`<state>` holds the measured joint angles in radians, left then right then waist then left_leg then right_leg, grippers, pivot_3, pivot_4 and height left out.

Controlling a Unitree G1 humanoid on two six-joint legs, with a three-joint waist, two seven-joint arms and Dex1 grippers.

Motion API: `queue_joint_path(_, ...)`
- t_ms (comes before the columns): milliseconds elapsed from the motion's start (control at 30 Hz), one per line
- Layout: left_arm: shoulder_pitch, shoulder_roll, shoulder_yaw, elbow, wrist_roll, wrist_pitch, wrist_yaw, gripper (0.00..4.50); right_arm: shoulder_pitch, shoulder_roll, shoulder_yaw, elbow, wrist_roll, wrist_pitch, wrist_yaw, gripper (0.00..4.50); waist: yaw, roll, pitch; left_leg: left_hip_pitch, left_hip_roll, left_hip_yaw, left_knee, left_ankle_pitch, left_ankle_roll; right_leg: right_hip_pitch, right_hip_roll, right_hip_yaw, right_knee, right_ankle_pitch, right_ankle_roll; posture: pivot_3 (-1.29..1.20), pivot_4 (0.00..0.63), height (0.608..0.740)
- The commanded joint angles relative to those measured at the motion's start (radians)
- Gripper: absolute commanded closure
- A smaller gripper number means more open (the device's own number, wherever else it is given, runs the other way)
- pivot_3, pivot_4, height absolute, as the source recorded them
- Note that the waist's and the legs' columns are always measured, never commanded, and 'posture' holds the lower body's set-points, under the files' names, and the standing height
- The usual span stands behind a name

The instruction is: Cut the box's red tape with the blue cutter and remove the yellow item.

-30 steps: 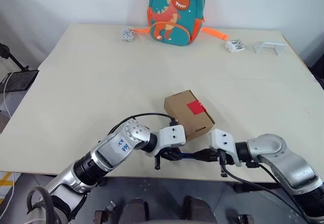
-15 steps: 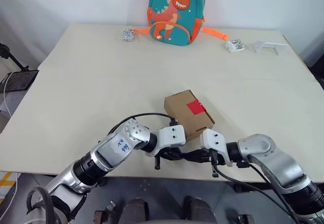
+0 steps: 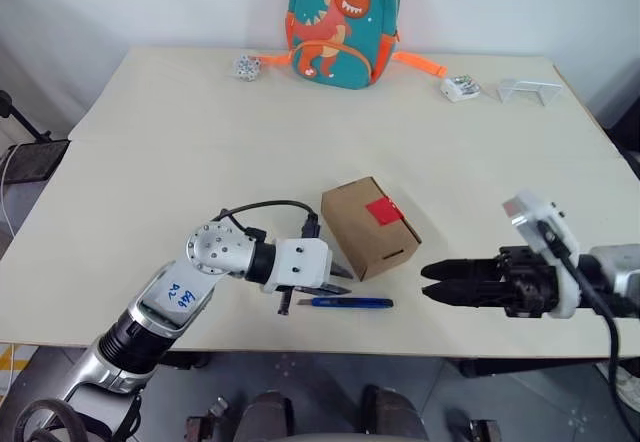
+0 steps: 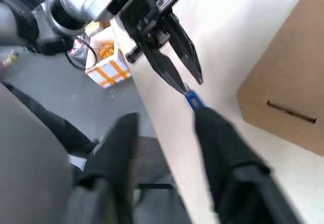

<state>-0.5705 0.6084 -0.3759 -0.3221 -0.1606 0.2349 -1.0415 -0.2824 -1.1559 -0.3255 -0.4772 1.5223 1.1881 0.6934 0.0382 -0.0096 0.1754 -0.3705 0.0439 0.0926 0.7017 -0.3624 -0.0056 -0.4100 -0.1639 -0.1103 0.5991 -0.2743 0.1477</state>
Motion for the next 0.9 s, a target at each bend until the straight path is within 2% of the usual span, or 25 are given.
queue_joint_path(33,-0.05,-0.023,0.007,0.003,0.035,-0.024,0.016,3.59,-0.073,-0.108,0.083,0.037,0.296,-0.015,-0.257,1.24,-0.001,0.0,0.0,0.0,0.0,0.0,0.0,0.0,0.0,0.0,0.0,0.0,0.0,0.0,0.0,0.0,0.15,0.74)
queue_joint_path(133,-0.065,-0.046,0.008,0.021,0.045,-0.024,0.024,3.59,-0.131,-0.174,0.181,0.045,0.429,-0.046,-0.388,0.2,-0.003,0.0,0.0,0.0,0.0,0.0,-0.001,0.0,0.0,0.0,0.001,-0.001,-0.001,0.0,0.0,0.0,0.15,0.74)
queue_joint_path(233,-0.063,-0.056,0.009,0.029,0.05,-0.018,0.018,3.59,-0.154,-0.173,0.223,0.034,0.449,-0.069,-0.445,0.07,-0.007,-0.001,0.0,-0.001,0.0,0.001,-0.002,0.0,0.0,0.0,0.001,-0.001,-0.004,0.001,0.001,0.0,0.15,0.74)
queue_joint_path(300,-0.031,-0.027,0.022,0.013,0.025,-0.016,-0.022,3.59,-0.104,-0.156,0.186,-0.023,0.379,-0.053,-0.381,0.07,-0.008,0.0,0.0,-0.002,0.0,0.001,-0.002,0.0,0.0,-0.001,0.001,-0.002,-0.005,0.001,0.002,0.0,0.15,0.74)
queue_joint_path(333,-0.002,-0.005,0.037,-0.003,-0.009,0.038,-0.041,3.59,-0.072,-0.14,0.158,-0.066,0.291,-0.059,-0.317,0.07,-0.007,0.0,0.0,-0.002,0.0,0.0,-0.002,0.0,0.0,-0.001,0.001,-0.002,-0.005,0.001,0.002,0.0,0.15,0.74)
queue_joint_path(467,0.099,0.04,0.041,-0.027,-0.022,0.214,-0.011,2.73,0.049,-0.053,0.09,-0.153,-0.054,-0.204,-0.104,0.0,-0.008,0.0,0.0,-0.004,0.001,0.001,-0.003,-0.001,0.0,-0.001,0.001,-0.003,-0.007,0.002,0.003,0.0,0.15,0.74)
queue_joint_path(567,0.123,0.032,0.016,-0.047,0.006,0.198,-0.003,1.77,0.14,-0.025,0.094,-0.187,-0.259,-0.303,0.017,0.0,0.003,0.0,0.0,-0.004,0.001,0.001,0.0,-0.002,0.001,-0.001,0.001,-0.003,-0.007,0.003,0.005,0.0,0.15,0.74)
queue_joint_path(633,0.129,0.02,-0.002,-0.056,0.017,0.208,0.008,1.16,0.189,-0.017,0.098,-0.206,-0.351,-0.354,0.079,0.0,0.012,0.0,0.0,-0.004,0.001,0.001,0.0,-0.002,0.001,0.0,0.001,-0.003,-0.008,0.004,0.004,0.0,0.15,0.74)
queue_joint_path(733,0.132,0.024,-0.035,-0.066,0.038,0.237,0.013,0.3,0.239,0.0,0.071,-0.234,-0.374,-0.364,0.109,0.0,0.013,0.0,0.0,-0.004,0.001,0.001,0.0,-0.002,0.001,0.0,0.001,-0.003,-0.008,0.004,0.004,0.0,0.15,0.74)
queue_joint_path(900,0.121,0.014,-0.087,-0.034,0.093,0.271,0.035,0.3,0.276,0.02,0.034,-0.266,-0.363,-0.351,0.109,0.0,0.012,0.0,0.0,-0.004,0.001,0.001,0.0,-0.002,0.001,0.0,0.001,-0.003,-0.008,0.004,0.004,0.0,0.15,0.74)
